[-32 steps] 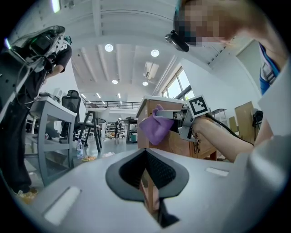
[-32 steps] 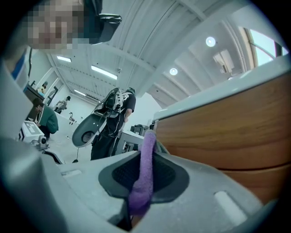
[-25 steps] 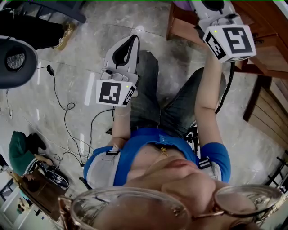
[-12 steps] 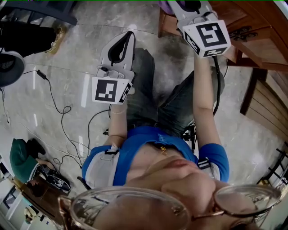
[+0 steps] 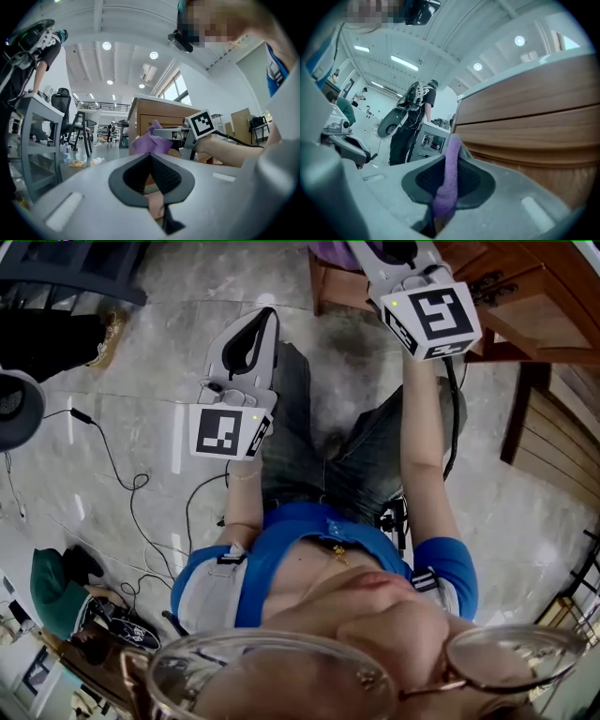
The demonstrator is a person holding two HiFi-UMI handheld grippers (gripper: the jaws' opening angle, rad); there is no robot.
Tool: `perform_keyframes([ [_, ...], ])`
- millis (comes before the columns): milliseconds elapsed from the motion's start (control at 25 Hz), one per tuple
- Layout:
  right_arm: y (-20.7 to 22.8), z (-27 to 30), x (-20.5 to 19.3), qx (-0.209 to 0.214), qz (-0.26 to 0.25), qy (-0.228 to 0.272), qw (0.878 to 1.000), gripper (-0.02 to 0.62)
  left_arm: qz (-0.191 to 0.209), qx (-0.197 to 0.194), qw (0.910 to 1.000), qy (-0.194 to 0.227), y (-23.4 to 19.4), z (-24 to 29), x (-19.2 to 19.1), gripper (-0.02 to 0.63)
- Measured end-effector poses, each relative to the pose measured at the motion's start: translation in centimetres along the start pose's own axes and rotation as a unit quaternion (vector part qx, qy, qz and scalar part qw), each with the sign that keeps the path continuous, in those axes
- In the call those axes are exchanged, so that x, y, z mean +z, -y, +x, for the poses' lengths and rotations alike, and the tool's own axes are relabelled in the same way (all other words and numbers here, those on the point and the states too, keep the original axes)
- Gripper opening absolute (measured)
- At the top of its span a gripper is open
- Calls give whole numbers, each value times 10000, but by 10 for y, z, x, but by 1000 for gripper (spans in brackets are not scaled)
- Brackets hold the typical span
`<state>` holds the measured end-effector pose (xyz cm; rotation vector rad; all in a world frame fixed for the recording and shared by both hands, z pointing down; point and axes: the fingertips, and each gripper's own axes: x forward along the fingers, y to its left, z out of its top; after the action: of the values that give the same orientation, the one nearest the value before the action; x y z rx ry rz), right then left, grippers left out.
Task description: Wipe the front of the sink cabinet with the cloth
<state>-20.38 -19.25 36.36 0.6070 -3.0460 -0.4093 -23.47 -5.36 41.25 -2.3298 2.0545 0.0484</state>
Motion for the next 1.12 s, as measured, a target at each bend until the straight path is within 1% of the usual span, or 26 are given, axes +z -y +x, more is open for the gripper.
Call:
perform_keyframes([
  [240,28,-29,-5,-380,41,-102,9992,54,-24,-277,9996,-86,16,13,-8,0],
  [440,48,-56,-7,-696,22,-204,9974,54,-77,-518,9986,-71,28,25,-10,0],
  [600,63,-78,-10,-993,11,-320,9945,54,-135,-729,9972,-76,38,34,-14,0],
  [800,86,-106,-16,-1367,131,-377,9898,54,-230,-982,9949,-102,52,45,-20,0],
  [960,101,-126,-21,-1624,146,-478,9855,54,-282,-1097,9935,-127,58,51,-24,0],
  [1120,109,-140,-22,-1807,-40,-653,9814,55,-325,-1143,9928,-138,59,53,-27,0],
])
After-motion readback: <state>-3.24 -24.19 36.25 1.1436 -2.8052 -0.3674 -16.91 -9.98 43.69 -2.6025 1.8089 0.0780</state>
